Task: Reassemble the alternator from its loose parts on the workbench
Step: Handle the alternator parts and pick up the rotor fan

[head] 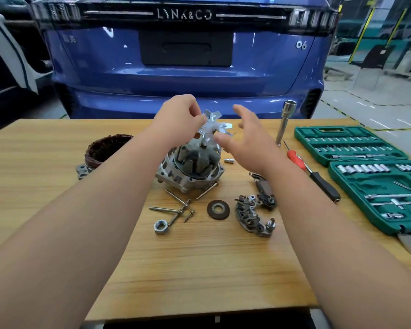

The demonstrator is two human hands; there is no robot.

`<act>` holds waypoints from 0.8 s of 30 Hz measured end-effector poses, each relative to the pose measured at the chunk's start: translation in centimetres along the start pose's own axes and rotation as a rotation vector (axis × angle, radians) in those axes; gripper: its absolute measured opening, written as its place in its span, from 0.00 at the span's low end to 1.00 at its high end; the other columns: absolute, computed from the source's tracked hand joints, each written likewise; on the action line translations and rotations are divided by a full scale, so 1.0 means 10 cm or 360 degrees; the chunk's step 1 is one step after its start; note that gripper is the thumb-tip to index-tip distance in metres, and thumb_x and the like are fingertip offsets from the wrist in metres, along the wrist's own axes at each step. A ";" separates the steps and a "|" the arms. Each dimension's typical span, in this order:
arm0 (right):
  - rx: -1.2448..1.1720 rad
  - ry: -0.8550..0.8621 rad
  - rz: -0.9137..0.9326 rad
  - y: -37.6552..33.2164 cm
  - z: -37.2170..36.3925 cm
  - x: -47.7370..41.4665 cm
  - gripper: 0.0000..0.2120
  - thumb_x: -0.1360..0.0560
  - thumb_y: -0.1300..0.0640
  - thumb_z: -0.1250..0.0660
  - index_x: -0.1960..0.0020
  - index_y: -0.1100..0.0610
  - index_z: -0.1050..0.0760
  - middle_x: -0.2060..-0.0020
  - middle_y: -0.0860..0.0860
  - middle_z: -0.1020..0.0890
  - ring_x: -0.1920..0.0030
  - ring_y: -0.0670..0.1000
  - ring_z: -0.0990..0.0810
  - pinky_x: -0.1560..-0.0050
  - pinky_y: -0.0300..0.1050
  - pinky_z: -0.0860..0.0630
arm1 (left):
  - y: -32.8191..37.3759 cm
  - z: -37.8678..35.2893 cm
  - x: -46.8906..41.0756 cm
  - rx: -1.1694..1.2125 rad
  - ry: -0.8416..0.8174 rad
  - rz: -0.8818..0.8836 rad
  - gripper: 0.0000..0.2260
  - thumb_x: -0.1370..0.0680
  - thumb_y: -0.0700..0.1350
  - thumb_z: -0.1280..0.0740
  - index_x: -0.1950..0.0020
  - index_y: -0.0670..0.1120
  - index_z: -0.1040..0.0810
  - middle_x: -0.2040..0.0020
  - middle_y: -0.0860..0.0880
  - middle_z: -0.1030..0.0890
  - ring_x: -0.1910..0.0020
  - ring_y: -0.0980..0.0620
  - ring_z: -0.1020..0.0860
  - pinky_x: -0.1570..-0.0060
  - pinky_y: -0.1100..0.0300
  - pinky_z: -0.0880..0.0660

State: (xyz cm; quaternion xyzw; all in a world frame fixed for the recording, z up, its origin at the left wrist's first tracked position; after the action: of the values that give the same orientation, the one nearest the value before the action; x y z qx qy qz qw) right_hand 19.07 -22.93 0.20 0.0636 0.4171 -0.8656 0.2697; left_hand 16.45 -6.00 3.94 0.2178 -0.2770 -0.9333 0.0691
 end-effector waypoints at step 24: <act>0.0984 -0.0833 -0.0063 0.19 -0.45 0.55 0.29 0.30 0.33 0.35 0.36 0.49 0.28 0.38 0.51 0.24 0.39 0.54 0.26 0.43 0.49 0.27 | -0.63 -0.40 0.40 0.0309 0.0096 -0.0103 0.18 0.17 0.53 0.45 0.30 0.50 0.29 0.38 0.54 0.24 0.40 0.56 0.27 0.45 0.61 0.34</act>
State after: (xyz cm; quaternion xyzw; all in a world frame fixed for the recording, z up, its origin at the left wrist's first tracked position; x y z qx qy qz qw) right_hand 14.90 -22.78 -5.85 -0.0888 0.0554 -0.9423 0.3181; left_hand 14.61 -3.67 -3.99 0.2604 -0.3567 -0.8968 0.0257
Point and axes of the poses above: each hand's wrist, its own x-axis away from the middle knuckle, its own z-axis out of the back of the hand, y = z × x, the point moved 4 cm from there along -x, towards the middle knuckle
